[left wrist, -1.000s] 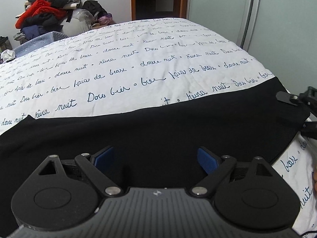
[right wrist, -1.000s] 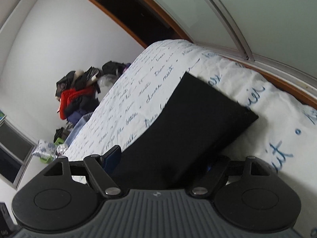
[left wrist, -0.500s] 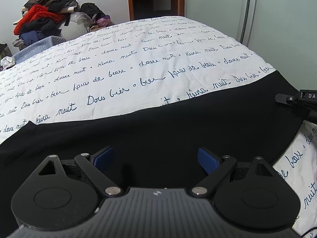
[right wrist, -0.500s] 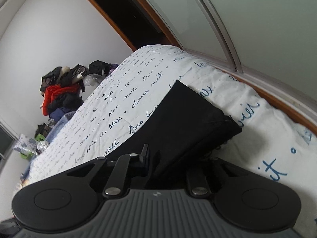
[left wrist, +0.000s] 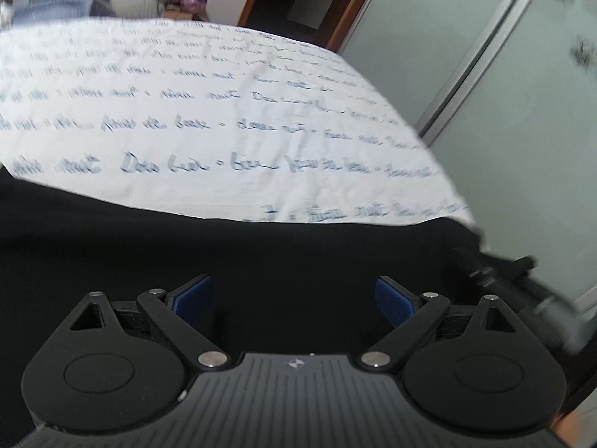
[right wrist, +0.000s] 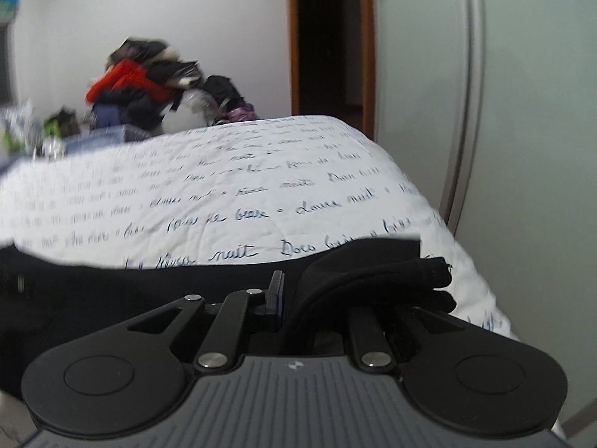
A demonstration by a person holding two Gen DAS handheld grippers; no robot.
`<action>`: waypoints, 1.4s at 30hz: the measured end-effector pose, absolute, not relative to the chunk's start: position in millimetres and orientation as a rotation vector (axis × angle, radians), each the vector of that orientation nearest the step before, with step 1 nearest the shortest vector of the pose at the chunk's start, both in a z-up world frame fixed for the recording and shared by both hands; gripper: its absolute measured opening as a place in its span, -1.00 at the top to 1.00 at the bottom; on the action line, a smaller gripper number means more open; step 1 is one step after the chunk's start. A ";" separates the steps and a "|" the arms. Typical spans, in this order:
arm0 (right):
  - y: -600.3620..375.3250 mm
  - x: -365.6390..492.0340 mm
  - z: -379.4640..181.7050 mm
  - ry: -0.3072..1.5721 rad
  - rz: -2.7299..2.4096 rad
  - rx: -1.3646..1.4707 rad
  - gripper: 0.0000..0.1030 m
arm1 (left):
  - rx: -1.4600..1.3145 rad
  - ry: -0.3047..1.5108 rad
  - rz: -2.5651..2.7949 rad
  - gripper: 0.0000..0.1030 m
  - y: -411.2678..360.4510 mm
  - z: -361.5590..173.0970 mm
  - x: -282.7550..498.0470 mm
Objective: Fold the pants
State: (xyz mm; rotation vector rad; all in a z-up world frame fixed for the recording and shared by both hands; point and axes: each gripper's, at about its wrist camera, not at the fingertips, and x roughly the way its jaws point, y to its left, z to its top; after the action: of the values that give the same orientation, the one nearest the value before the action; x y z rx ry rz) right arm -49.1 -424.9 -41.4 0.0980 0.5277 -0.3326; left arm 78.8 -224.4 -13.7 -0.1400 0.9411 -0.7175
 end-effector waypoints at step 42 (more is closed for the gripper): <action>-262.2 -57.1 -41.1 0.543 0.006 -0.397 0.75 | -0.265 1.016 -0.757 0.77 -215.9 -30.2 90.5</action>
State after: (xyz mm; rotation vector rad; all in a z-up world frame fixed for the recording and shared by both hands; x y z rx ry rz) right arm -57.1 -262.2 -41.1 -0.3966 0.5426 0.0059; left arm 90.5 -215.9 -30.1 -0.2654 1.0157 -0.7574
